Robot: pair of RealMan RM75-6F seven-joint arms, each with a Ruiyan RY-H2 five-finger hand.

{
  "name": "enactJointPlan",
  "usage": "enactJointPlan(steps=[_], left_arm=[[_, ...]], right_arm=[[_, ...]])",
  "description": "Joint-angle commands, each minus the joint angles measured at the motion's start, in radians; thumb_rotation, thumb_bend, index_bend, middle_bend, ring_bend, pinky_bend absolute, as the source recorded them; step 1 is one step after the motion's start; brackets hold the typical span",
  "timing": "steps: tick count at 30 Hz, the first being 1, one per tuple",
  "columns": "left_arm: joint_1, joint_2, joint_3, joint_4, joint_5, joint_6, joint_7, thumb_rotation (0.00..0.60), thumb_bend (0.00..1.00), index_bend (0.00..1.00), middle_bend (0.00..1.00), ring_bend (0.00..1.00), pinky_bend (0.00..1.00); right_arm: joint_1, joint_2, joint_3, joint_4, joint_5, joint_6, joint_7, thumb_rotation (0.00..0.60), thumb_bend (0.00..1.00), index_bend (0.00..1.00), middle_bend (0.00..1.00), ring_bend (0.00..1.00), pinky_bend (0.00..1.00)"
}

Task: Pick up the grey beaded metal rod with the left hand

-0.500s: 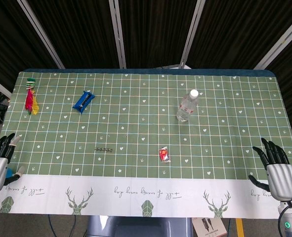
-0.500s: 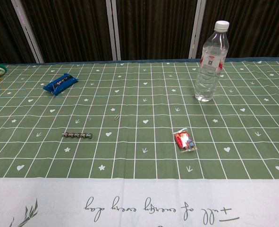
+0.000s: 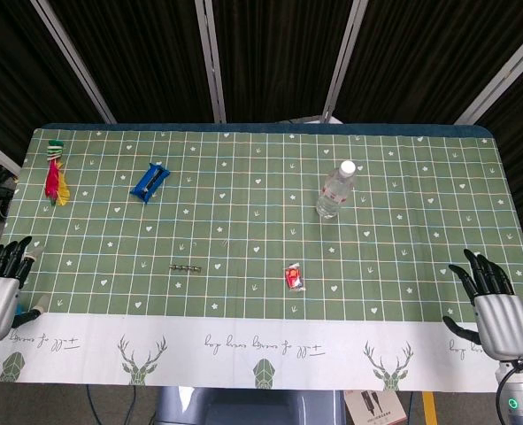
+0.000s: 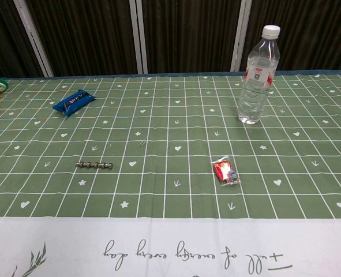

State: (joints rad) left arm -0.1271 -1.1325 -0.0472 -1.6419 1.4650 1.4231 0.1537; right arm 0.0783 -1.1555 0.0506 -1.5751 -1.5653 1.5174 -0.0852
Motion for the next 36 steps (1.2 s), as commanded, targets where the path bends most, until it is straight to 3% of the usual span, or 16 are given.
enactJointPlan(steps=[1, 6, 12, 18, 24, 36], left_arm=[[-0.022, -0.010, -0.015, -0.003, -0.021, -0.030, 0.015, 0.600, 0.24, 0.25, 0.00, 0.00, 0.00], [-0.086, -0.051, -0.053, -0.001, -0.083, -0.112, 0.083, 0.600, 0.25, 0.38, 0.00, 0.00, 0.00], [-0.198, -0.144, -0.123, 0.010, -0.217, -0.240, 0.199, 0.600, 0.25, 0.45, 0.00, 0.00, 0.00], [-0.295, -0.268, -0.161, 0.075, -0.330, -0.304, 0.333, 0.600, 0.25, 0.49, 0.00, 0.00, 0.00], [-0.366, -0.369, -0.166, 0.145, -0.429, -0.352, 0.429, 0.600, 0.25, 0.51, 0.00, 0.00, 0.00], [-0.440, -0.512, -0.150, 0.229, -0.503, -0.366, 0.509, 0.600, 0.26, 0.53, 0.00, 0.00, 0.00]], right_arm=[[0.000, 0.000, 0.000, -0.003, 0.001, -0.001, 0.001, 0.600, 0.09, 0.18, 0.00, 0.00, 0.11], [-0.001, 0.001, -0.002, -0.005, 0.000, -0.001, 0.010, 0.600, 0.09, 0.18, 0.00, 0.00, 0.11], [-0.004, 0.008, 0.001, -0.012, 0.013, -0.004, 0.029, 0.600, 0.09, 0.18, 0.00, 0.00, 0.11], [-0.003, 0.010, 0.001, -0.013, 0.015, -0.007, 0.035, 0.600, 0.09, 0.18, 0.00, 0.00, 0.11], [-0.005, 0.010, 0.005, -0.016, 0.020, -0.004, 0.050, 0.600, 0.09, 0.18, 0.00, 0.00, 0.11], [-0.009, 0.008, 0.007, -0.024, 0.021, 0.004, 0.061, 0.600, 0.09, 0.18, 0.00, 0.00, 0.11]])
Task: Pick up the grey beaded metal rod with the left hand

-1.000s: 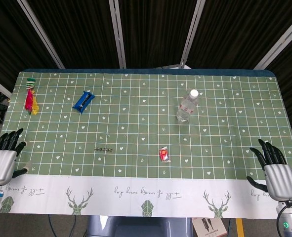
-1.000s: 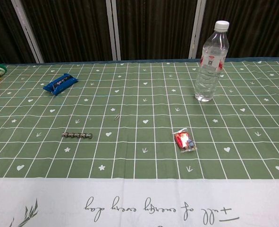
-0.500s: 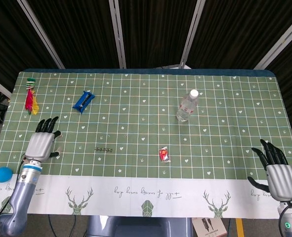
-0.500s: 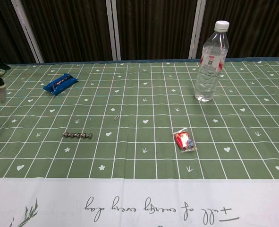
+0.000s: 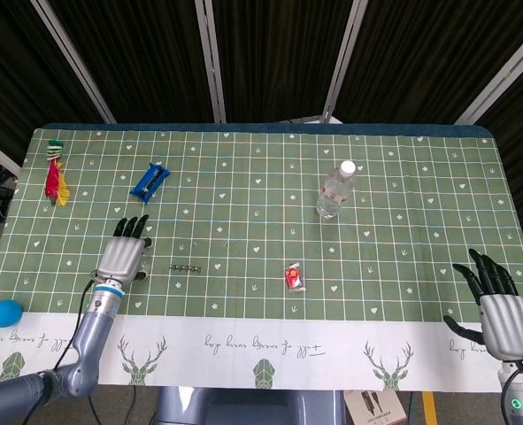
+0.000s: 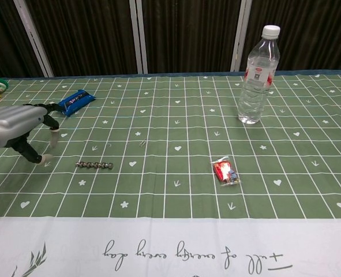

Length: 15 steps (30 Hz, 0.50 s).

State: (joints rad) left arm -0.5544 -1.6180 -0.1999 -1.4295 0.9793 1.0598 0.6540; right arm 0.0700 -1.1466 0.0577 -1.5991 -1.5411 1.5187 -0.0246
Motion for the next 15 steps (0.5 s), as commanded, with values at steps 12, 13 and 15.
enactJointPlan(steps=[12, 13, 15], left_arm=[[-0.065, -0.123, -0.002, 0.077, -0.059, 0.010, 0.042, 0.600, 0.26, 0.51, 0.00, 0.00, 0.00], [-0.068, -0.127, -0.002, 0.079, -0.060, 0.010, 0.044, 0.600, 0.26, 0.51, 0.00, 0.00, 0.00], [-0.074, -0.133, -0.001, 0.082, -0.063, 0.010, 0.048, 0.600, 0.27, 0.51, 0.00, 0.00, 0.00]], right_arm=[[0.000, 0.004, 0.000, -0.007, 0.003, -0.004, 0.019, 0.600, 0.10, 0.18, 0.00, 0.00, 0.11], [-0.001, 0.004, 0.001, -0.007, 0.003, -0.004, 0.020, 0.600, 0.10, 0.18, 0.00, 0.00, 0.11], [-0.001, 0.005, 0.001, -0.008, 0.003, -0.004, 0.021, 0.600, 0.10, 0.18, 0.00, 0.00, 0.11]])
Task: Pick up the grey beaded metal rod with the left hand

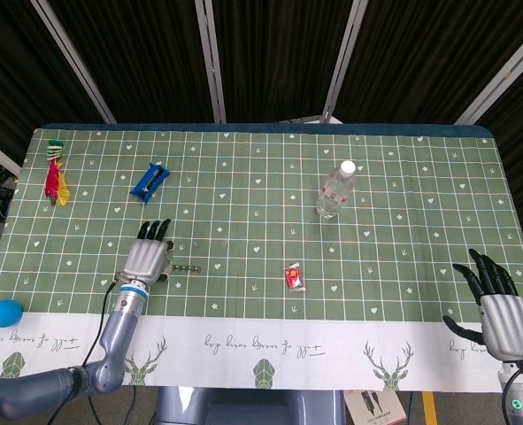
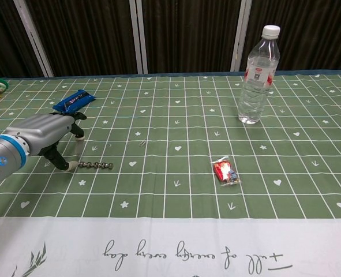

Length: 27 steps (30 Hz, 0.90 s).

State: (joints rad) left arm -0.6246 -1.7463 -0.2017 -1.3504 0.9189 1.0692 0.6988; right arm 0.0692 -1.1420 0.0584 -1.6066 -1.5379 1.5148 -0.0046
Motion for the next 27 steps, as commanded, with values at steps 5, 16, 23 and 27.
enactJointPlan(steps=[5, 16, 23, 27], left_arm=[[-0.012, -0.016, 0.005, 0.008, -0.016, -0.001, 0.011, 0.600, 0.30, 0.51, 0.00, 0.00, 0.00], [-0.023, -0.027, 0.018, 0.022, -0.035, 0.001, 0.028, 0.600, 0.31, 0.51, 0.00, 0.00, 0.00], [-0.035, -0.035, 0.018, 0.033, -0.053, -0.010, 0.030, 0.600, 0.34, 0.53, 0.00, 0.00, 0.00], [-0.035, -0.037, 0.025, 0.030, -0.061, -0.008, 0.033, 0.600, 0.39, 0.55, 0.00, 0.00, 0.00]], right_arm=[[-0.001, 0.001, 0.000, -0.002, -0.001, 0.003, 0.003, 0.600, 0.10, 0.18, 0.00, 0.00, 0.11], [-0.001, 0.002, 0.000, -0.009, 0.003, -0.002, 0.007, 0.600, 0.10, 0.18, 0.00, 0.00, 0.11], [-0.001, 0.002, 0.001, -0.006, 0.001, -0.001, 0.006, 0.600, 0.10, 0.18, 0.00, 0.00, 0.11], [-0.001, 0.004, 0.000, -0.008, 0.000, -0.002, 0.009, 0.600, 0.10, 0.18, 0.00, 0.00, 0.11]])
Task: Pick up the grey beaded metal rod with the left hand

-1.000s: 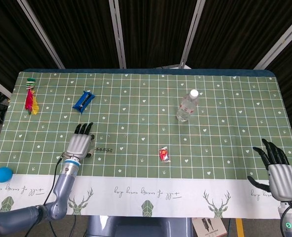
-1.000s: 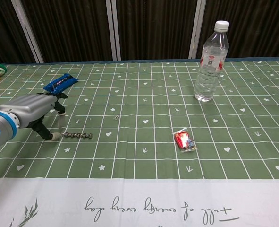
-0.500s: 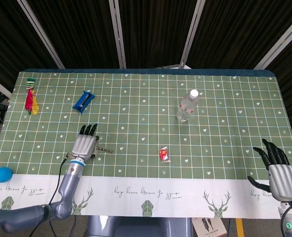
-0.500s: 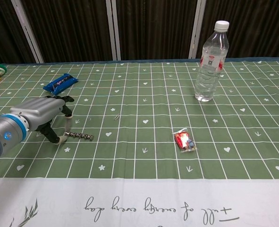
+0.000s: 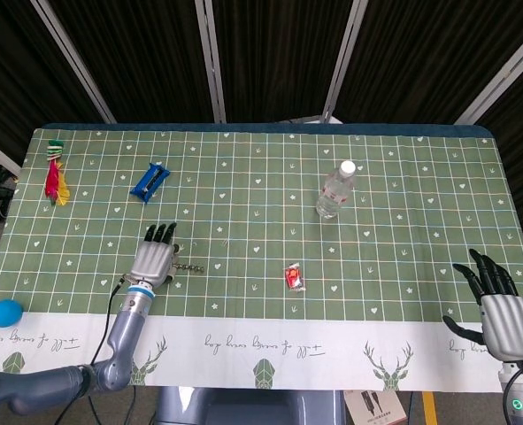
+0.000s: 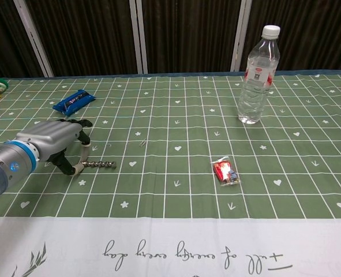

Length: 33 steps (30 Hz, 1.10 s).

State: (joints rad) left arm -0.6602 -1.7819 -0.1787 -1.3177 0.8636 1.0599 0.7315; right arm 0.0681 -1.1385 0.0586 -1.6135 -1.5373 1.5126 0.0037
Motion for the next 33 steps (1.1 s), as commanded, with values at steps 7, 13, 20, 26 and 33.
enactJointPlan(steps=[7, 13, 20, 26, 33], left_arm=[[-0.002, 0.045, -0.002, -0.104, 0.009, 0.042, 0.024, 0.600, 0.41, 0.57, 0.00, 0.00, 0.00], [-0.017, 0.088, 0.015, -0.153, 0.048, 0.063, 0.067, 0.600, 0.41, 0.58, 0.00, 0.00, 0.00], [-0.051, 0.149, 0.045, -0.184, 0.157, 0.093, 0.139, 0.600, 0.41, 0.60, 0.00, 0.00, 0.00], [-0.085, 0.181, 0.039, -0.178, 0.222, 0.096, 0.163, 0.600, 0.41, 0.61, 0.00, 0.00, 0.00], [-0.130, 0.171, 0.003, -0.151, 0.206, 0.070, 0.186, 0.600, 0.41, 0.61, 0.00, 0.00, 0.00]], right_arm=[[0.001, 0.003, -0.003, -0.006, -0.002, -0.006, 0.009, 0.600, 0.10, 0.18, 0.00, 0.00, 0.11], [-0.004, 0.004, 0.000, -0.007, 0.001, 0.006, 0.006, 0.600, 0.10, 0.18, 0.00, 0.00, 0.11], [0.002, -0.003, -0.001, 0.000, -0.003, -0.003, -0.004, 0.600, 0.10, 0.18, 0.00, 0.00, 0.11], [0.000, -0.003, -0.001, 0.000, -0.004, 0.000, -0.005, 0.600, 0.10, 0.18, 0.00, 0.00, 0.11], [0.003, -0.001, -0.002, -0.002, -0.002, -0.007, -0.003, 0.600, 0.10, 0.18, 0.00, 0.00, 0.11]])
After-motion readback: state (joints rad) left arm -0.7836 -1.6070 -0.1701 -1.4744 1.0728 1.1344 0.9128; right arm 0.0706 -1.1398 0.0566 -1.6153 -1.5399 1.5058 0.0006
